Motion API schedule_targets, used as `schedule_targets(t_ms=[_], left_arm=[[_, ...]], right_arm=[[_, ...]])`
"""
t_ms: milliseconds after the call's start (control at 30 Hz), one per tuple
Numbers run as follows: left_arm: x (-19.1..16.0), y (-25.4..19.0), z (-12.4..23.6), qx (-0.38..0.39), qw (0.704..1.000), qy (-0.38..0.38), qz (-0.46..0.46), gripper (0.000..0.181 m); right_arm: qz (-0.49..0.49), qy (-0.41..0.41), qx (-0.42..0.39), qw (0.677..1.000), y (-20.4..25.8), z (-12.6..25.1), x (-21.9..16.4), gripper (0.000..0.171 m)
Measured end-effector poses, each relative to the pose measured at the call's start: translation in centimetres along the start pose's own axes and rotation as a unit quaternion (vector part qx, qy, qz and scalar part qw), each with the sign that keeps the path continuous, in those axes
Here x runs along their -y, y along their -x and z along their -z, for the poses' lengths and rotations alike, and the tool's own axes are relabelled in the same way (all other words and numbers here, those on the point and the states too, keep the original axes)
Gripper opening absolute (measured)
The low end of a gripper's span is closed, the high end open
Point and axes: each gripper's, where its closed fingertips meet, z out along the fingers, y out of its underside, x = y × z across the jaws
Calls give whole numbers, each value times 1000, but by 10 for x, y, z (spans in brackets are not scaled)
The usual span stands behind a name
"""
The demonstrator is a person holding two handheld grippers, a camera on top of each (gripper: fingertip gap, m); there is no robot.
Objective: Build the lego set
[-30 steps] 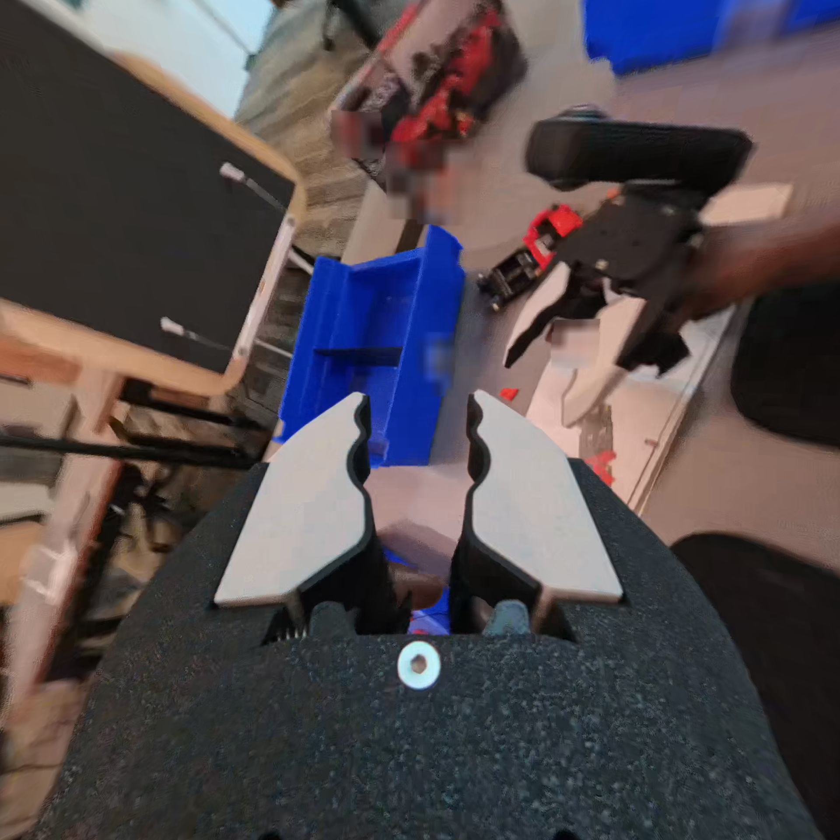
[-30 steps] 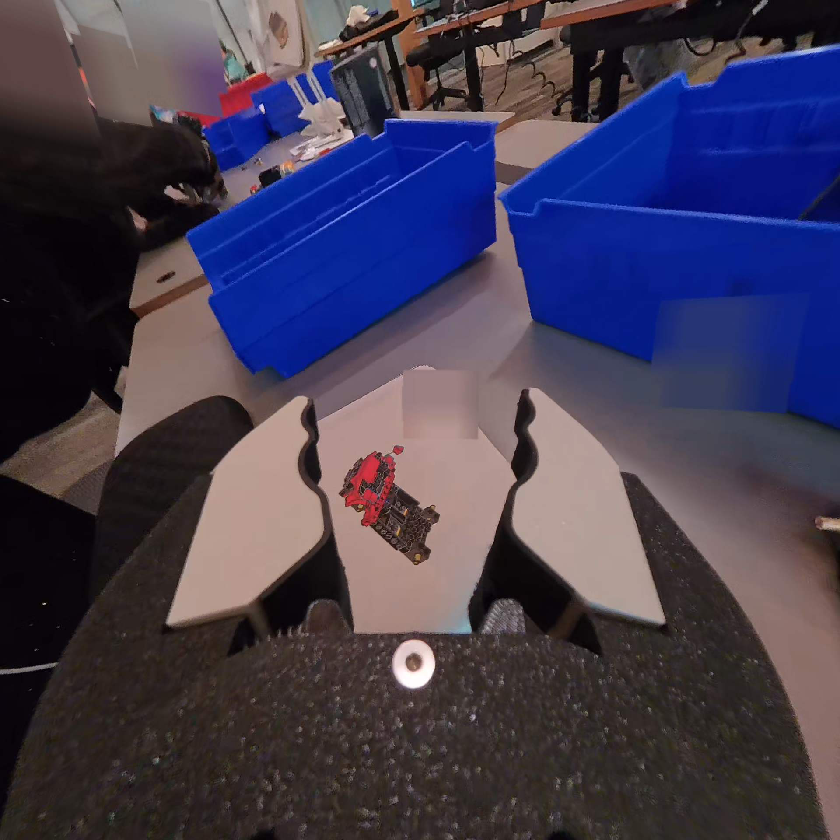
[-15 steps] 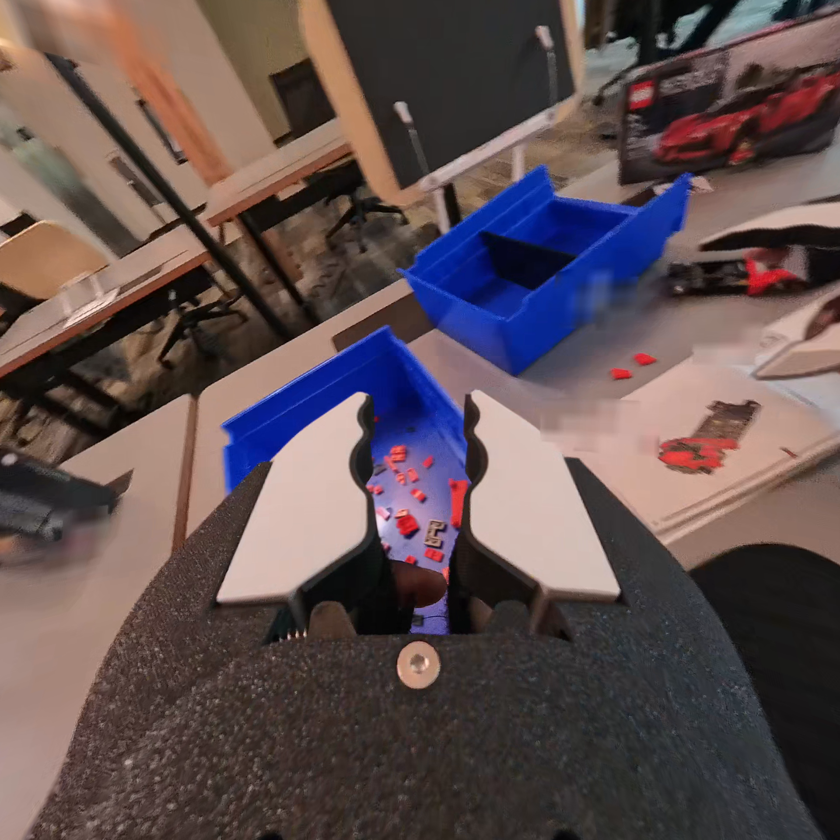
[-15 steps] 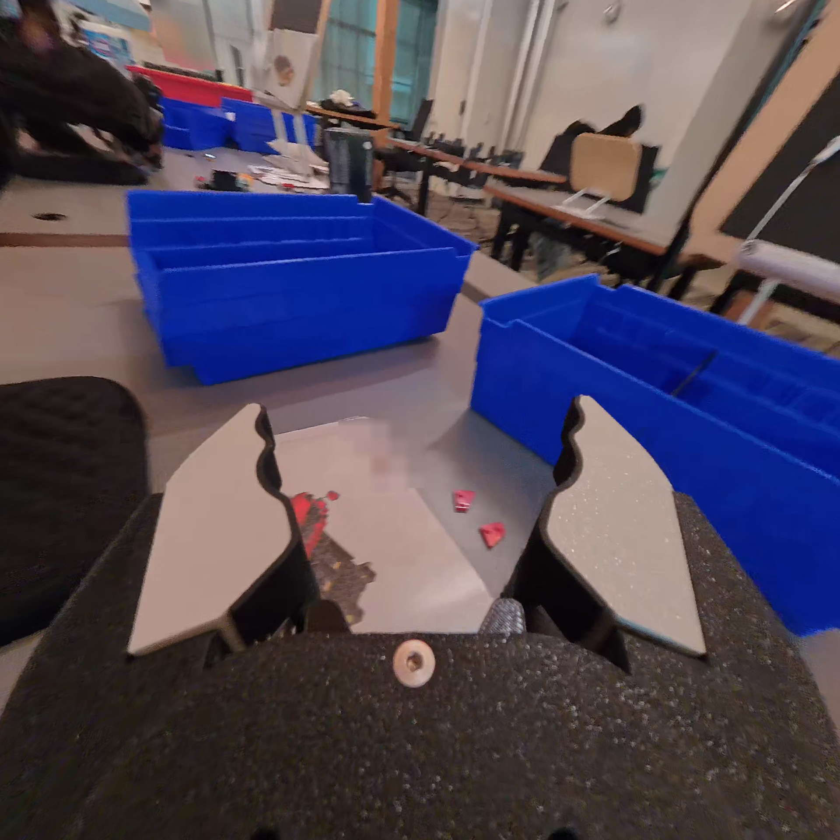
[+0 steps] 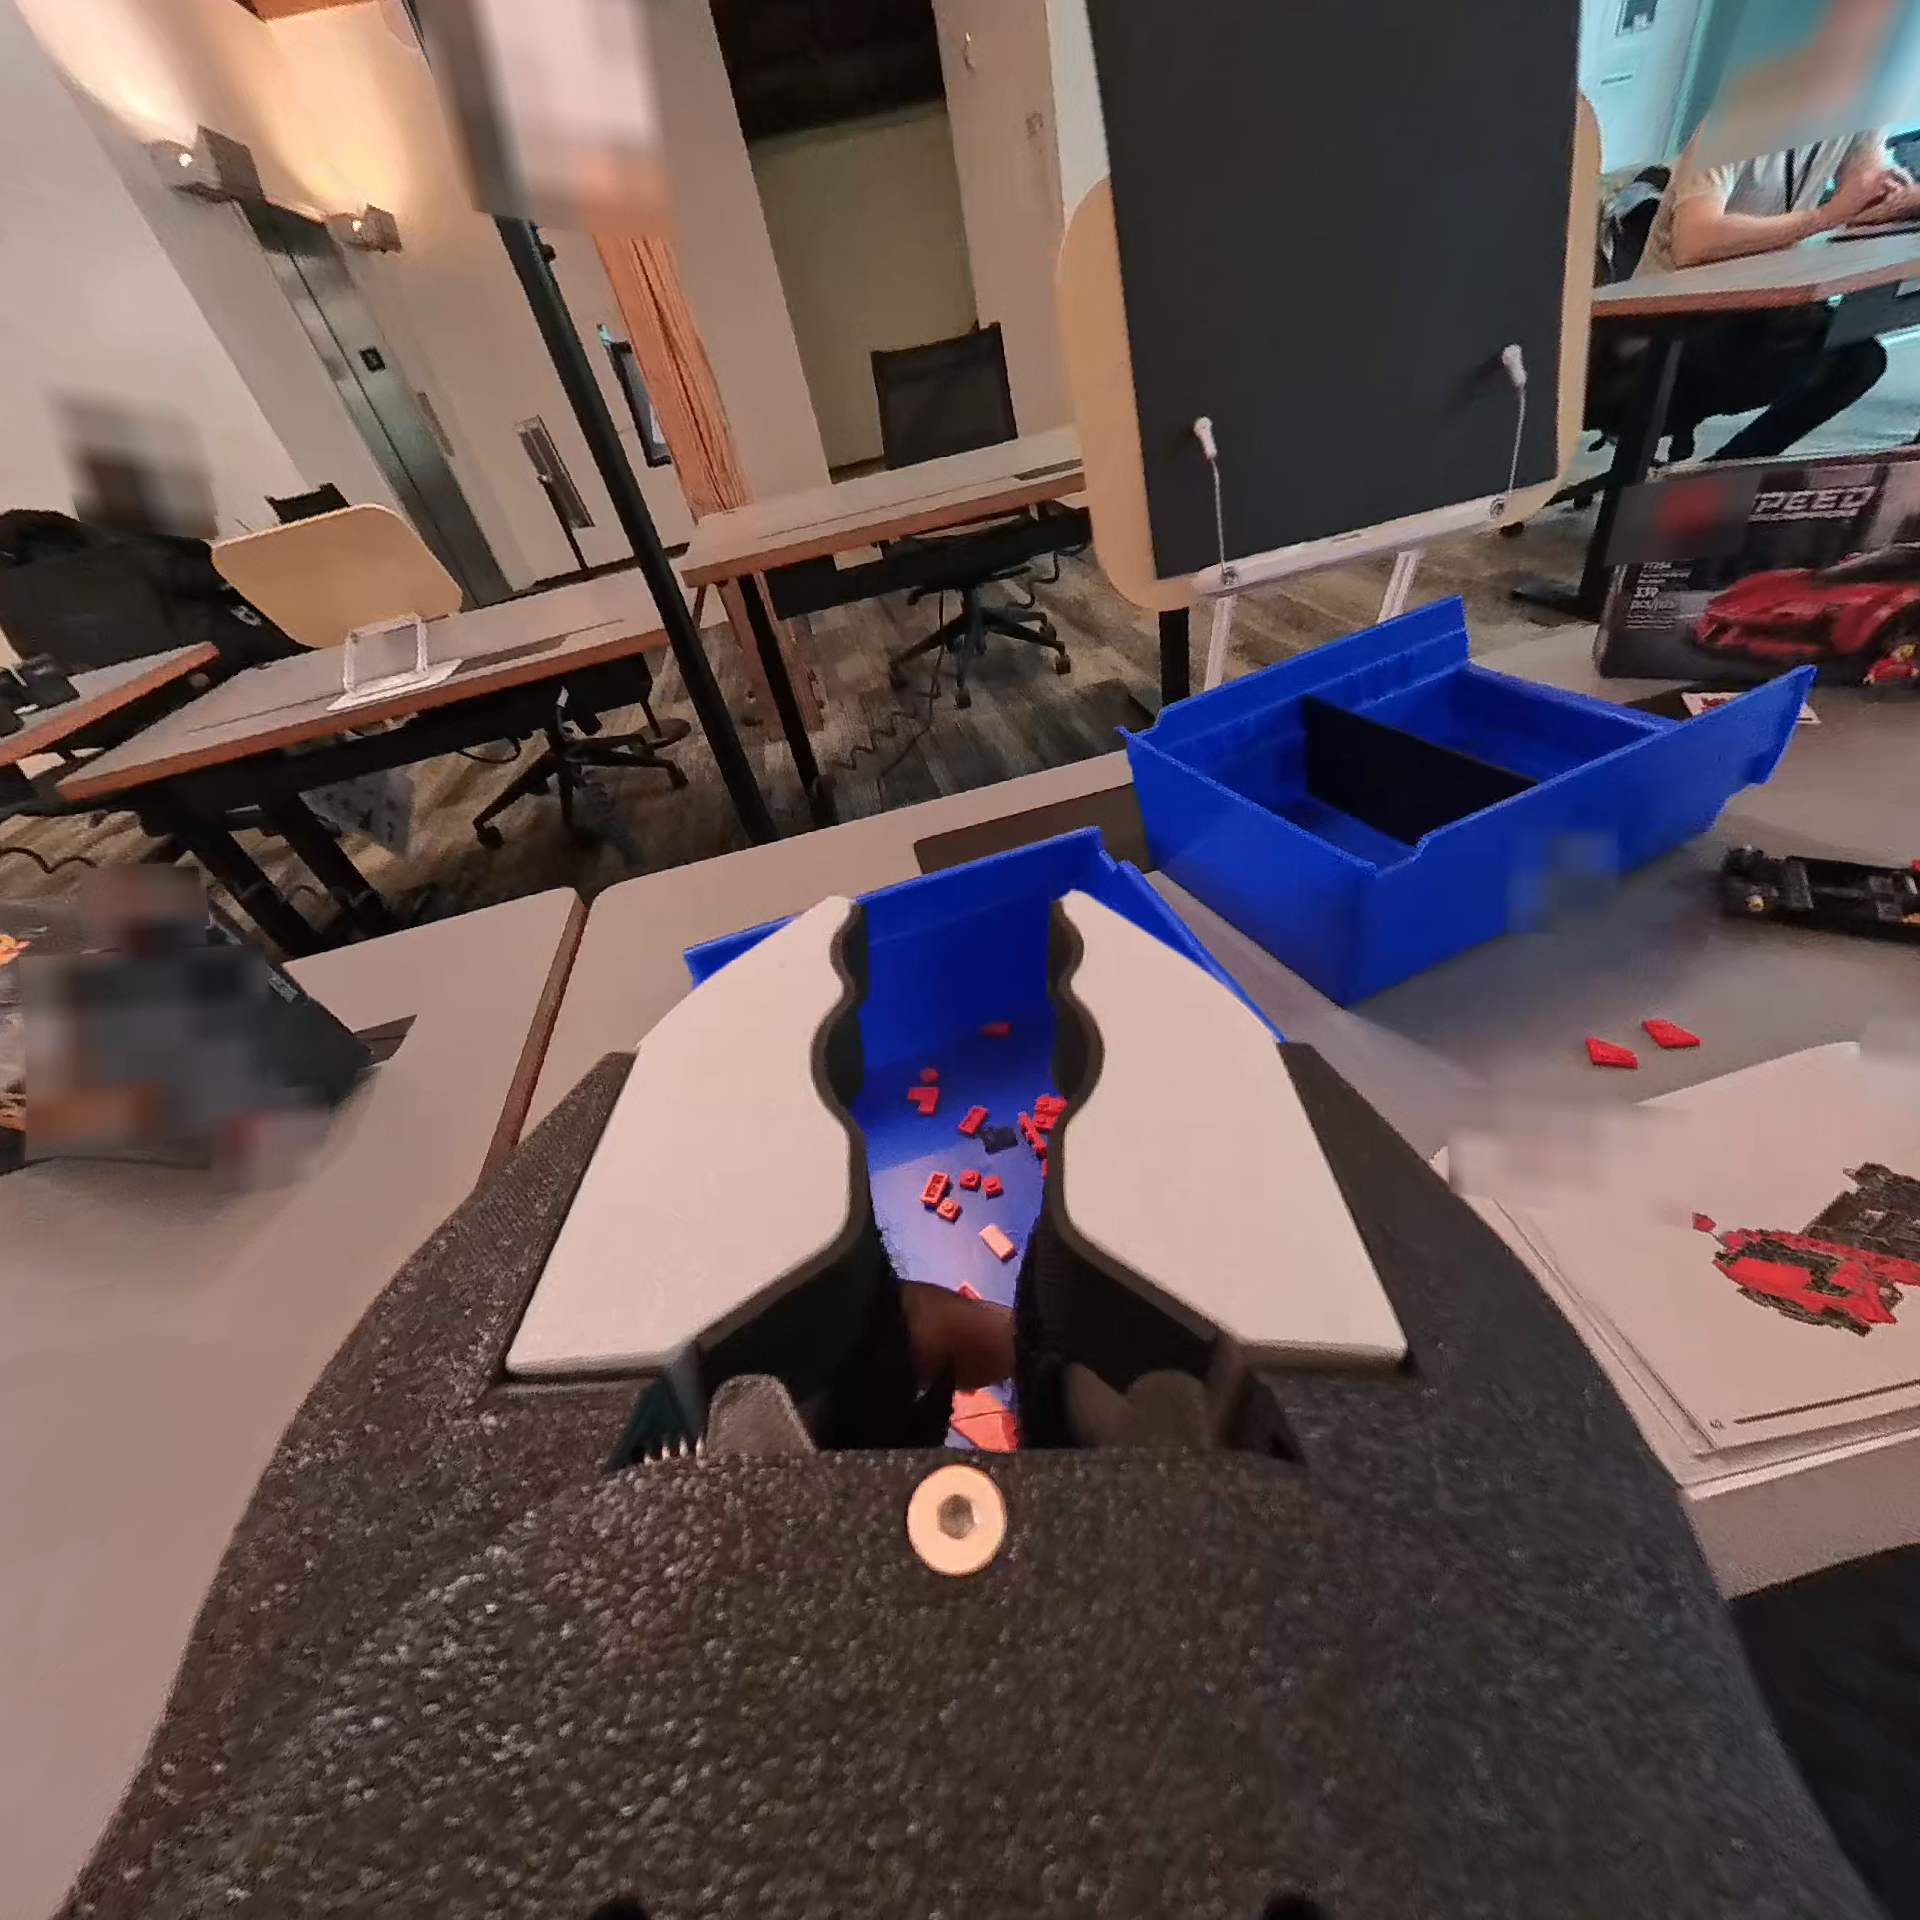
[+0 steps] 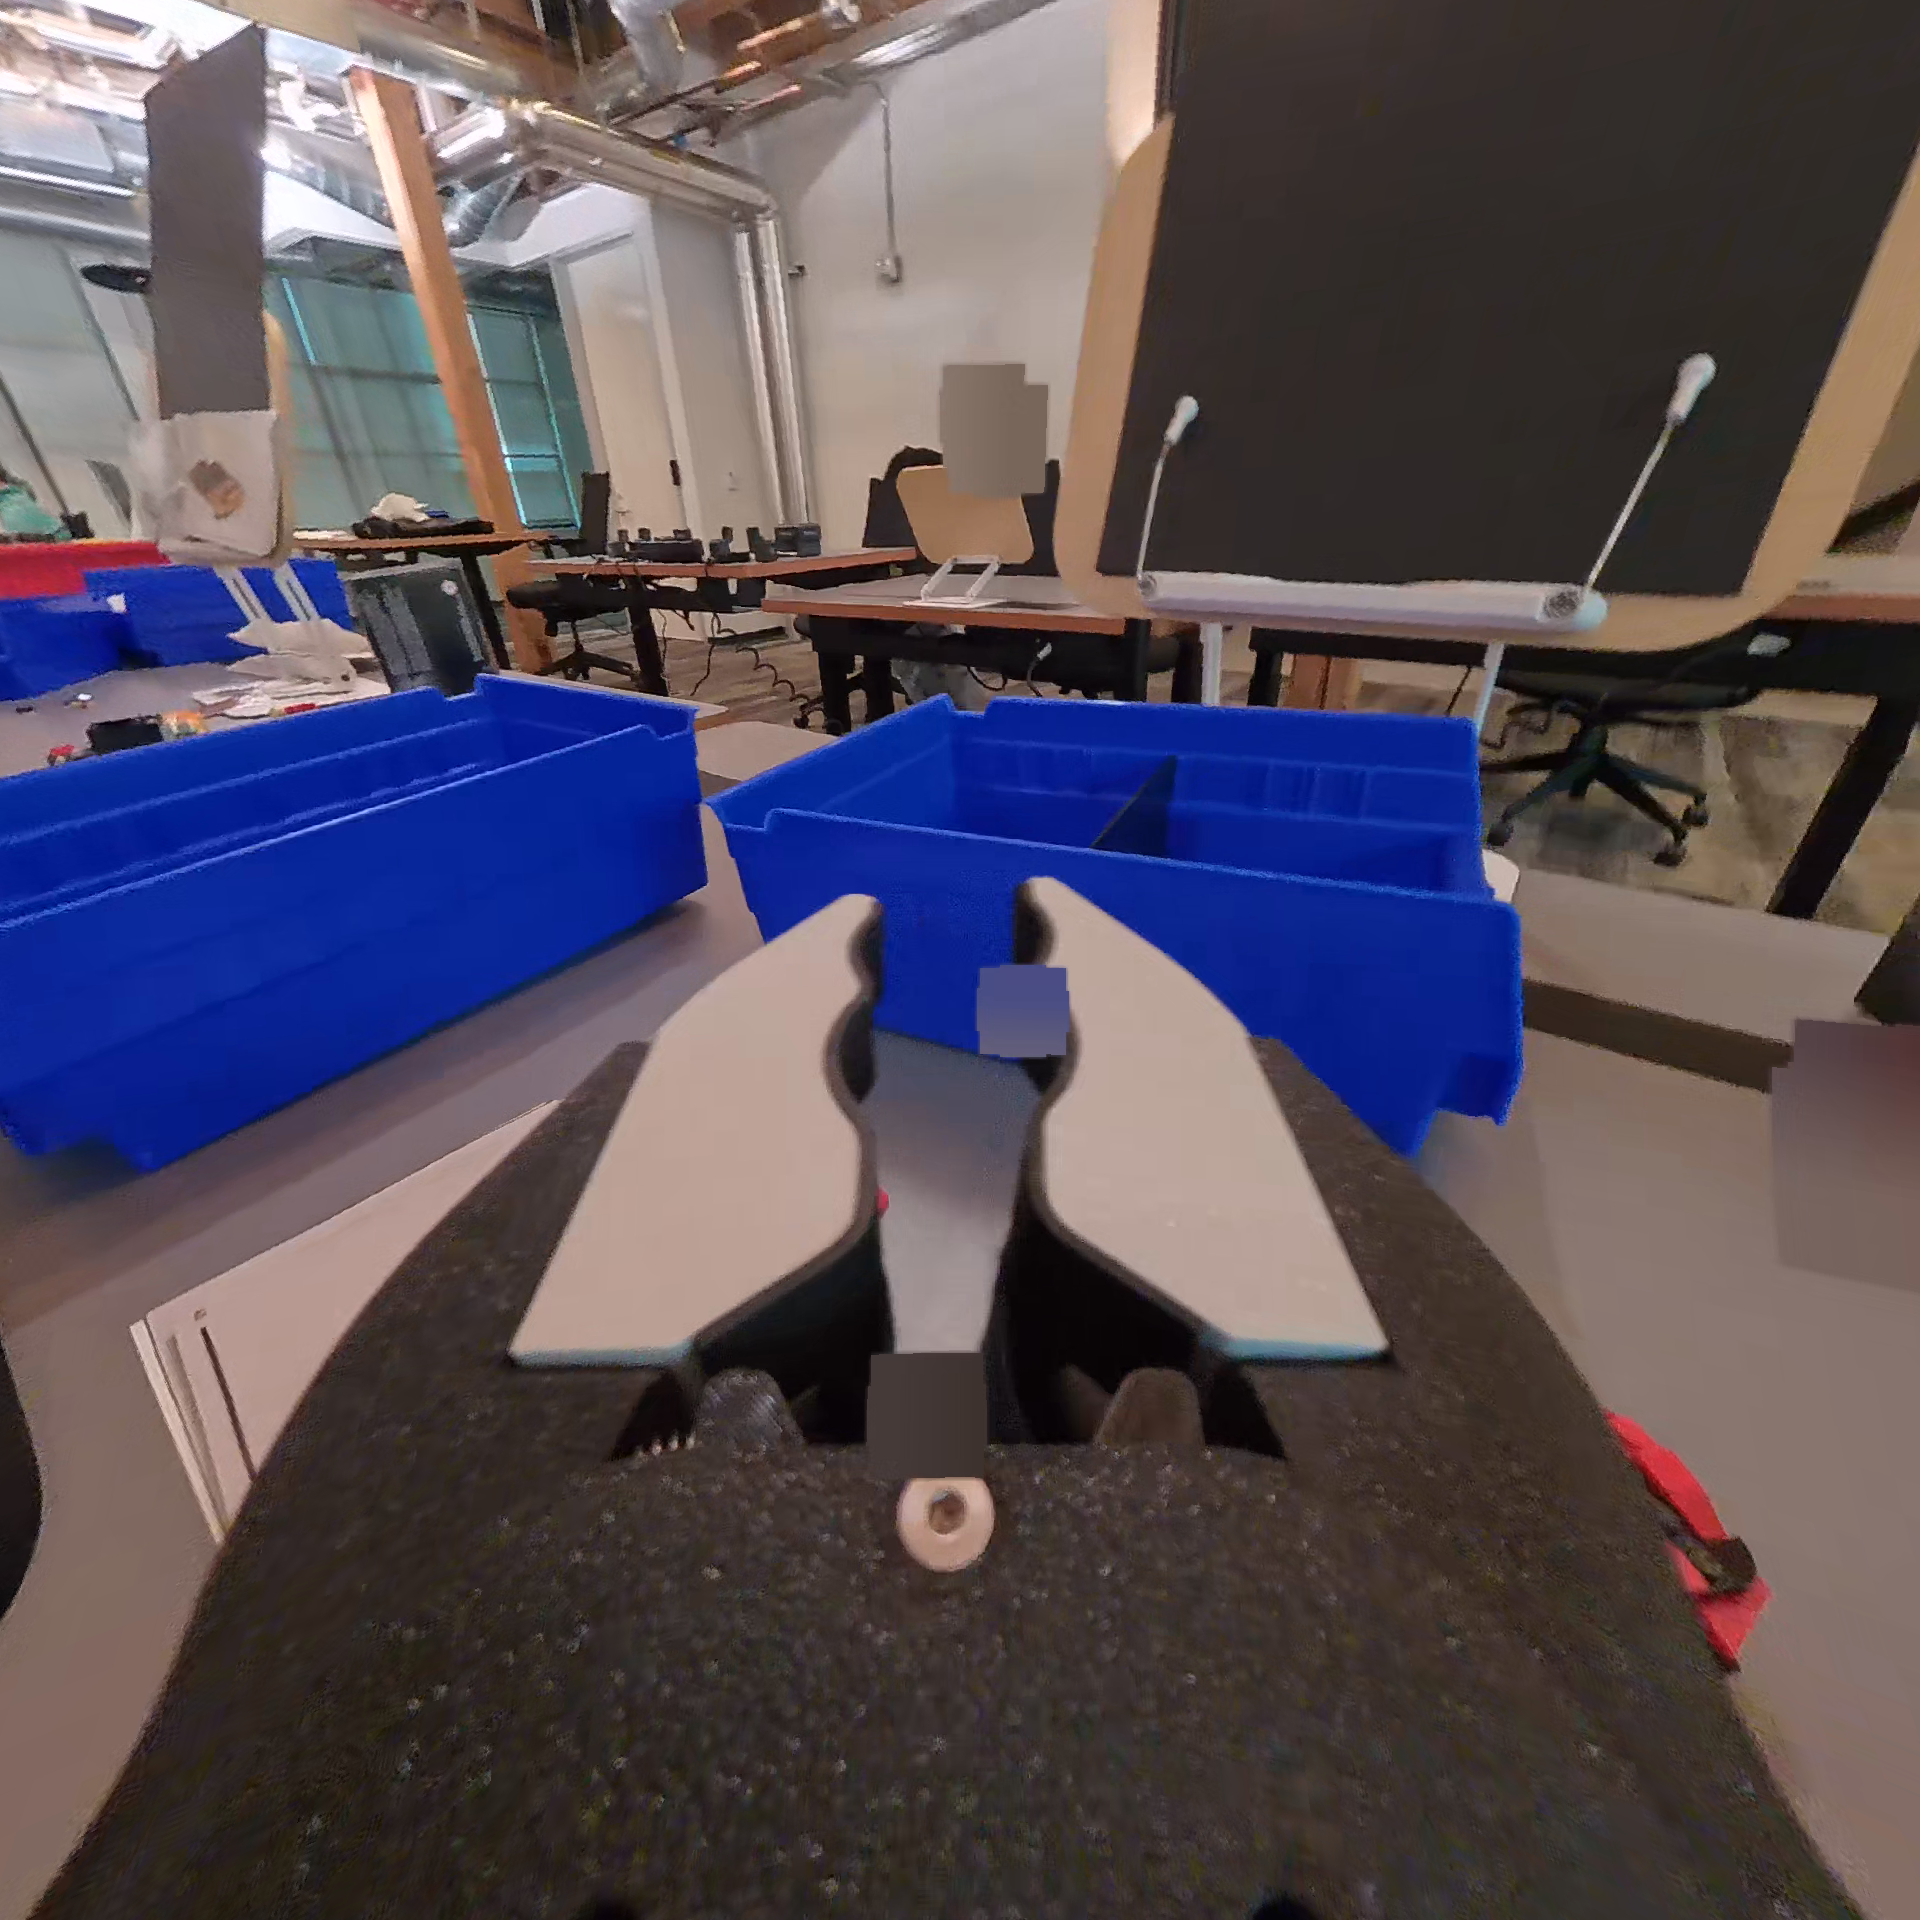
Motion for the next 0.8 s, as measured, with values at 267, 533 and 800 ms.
schedule_targets(t_ms=[267, 533, 800], left_arm=[[12, 25, 6, 5, 991, -90, 100, 1], [4, 31, 1, 37, 996, -61, 48, 0], [11, 28, 4, 39, 995, -81, 51, 2]], right_arm=[[43, -36, -38, 998, -13, 7, 7, 0], [97, -23, -19, 995, -2, 2, 3, 0], [67, -17, -19, 997, -3, 0, -1, 4]])
